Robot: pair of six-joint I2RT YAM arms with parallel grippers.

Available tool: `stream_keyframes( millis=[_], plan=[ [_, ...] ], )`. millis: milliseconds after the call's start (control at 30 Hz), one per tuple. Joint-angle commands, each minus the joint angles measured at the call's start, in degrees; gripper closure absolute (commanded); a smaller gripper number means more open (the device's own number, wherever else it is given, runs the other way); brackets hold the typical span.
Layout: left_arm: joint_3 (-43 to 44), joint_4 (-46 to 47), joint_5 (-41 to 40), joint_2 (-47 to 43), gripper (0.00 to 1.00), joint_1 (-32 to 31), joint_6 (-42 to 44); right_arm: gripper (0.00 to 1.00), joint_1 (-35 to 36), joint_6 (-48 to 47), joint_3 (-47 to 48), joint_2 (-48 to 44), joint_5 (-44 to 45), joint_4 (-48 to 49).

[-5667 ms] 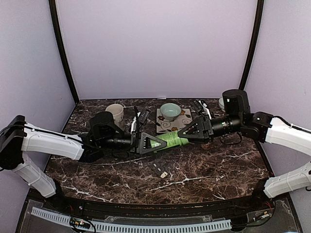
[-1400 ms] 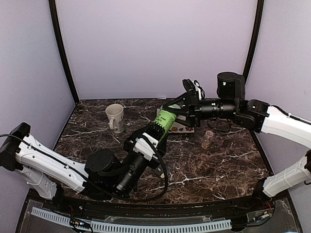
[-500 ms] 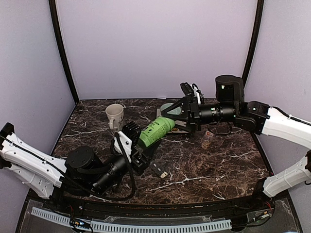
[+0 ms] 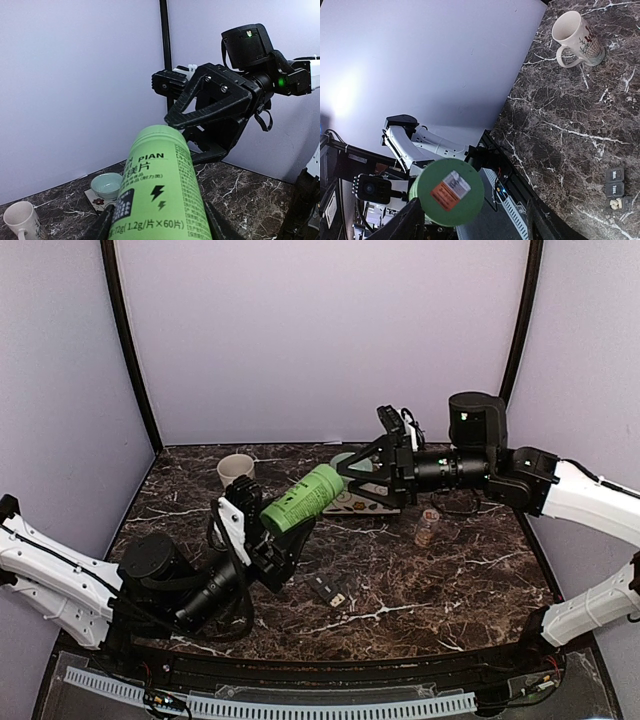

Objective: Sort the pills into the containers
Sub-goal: Screw the lid of the pill bottle onto the pill bottle.

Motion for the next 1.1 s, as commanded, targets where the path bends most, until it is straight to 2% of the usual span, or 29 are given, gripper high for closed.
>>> stream_keyframes(
  millis=[0,600,1067],
  plan=[
    [0.7,5.3,1.5,-4.2,1.0,0.7,-3.2,0.3,-0.6,-2.0,0.3,0.5,2.4,-5.0],
    [0.8,-8.5,10.2,-9.3,1.0,4.2,-16.2,0.3,-3.1,-9.0,-0.3,-3.8,1.3,-3.1],
    [-1.5,-20.2,31.2,-16.1,1.0,14.9,-36.2,0.26,-5.4,-16.3,-4.5,-9.6,-8.9,3.2]
  ],
)
